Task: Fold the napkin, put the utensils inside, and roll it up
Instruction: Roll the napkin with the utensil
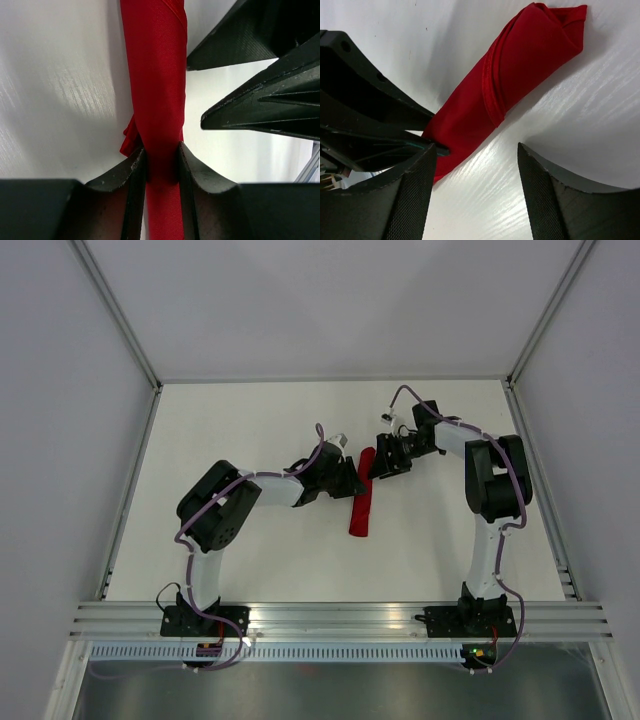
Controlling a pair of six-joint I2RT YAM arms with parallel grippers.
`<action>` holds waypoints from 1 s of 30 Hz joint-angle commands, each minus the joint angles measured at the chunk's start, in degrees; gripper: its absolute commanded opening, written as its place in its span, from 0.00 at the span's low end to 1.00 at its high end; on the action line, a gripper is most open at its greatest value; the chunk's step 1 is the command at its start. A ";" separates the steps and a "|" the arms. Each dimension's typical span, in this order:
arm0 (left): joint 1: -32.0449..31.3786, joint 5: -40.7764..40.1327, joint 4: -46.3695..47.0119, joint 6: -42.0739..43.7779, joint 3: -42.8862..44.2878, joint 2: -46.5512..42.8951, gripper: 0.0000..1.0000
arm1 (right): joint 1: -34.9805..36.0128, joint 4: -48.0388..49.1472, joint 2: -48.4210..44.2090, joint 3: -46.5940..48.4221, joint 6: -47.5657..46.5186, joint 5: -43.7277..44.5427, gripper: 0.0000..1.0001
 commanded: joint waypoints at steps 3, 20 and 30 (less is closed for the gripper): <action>0.21 2.39 1.64 -1.56 -0.81 0.64 0.35 | 1.00 6.59 2.14 -0.54 4.16 -3.54 0.73; 0.30 5.29 4.02 -2.71 -0.81 1.61 0.34 | 2.58 12.05 1.88 -2.65 6.46 9.90 0.42; 0.56 3.80 3.49 -1.30 -1.61 -0.93 0.56 | 4.87 12.05 -1.55 -3.53 4.00 20.19 0.17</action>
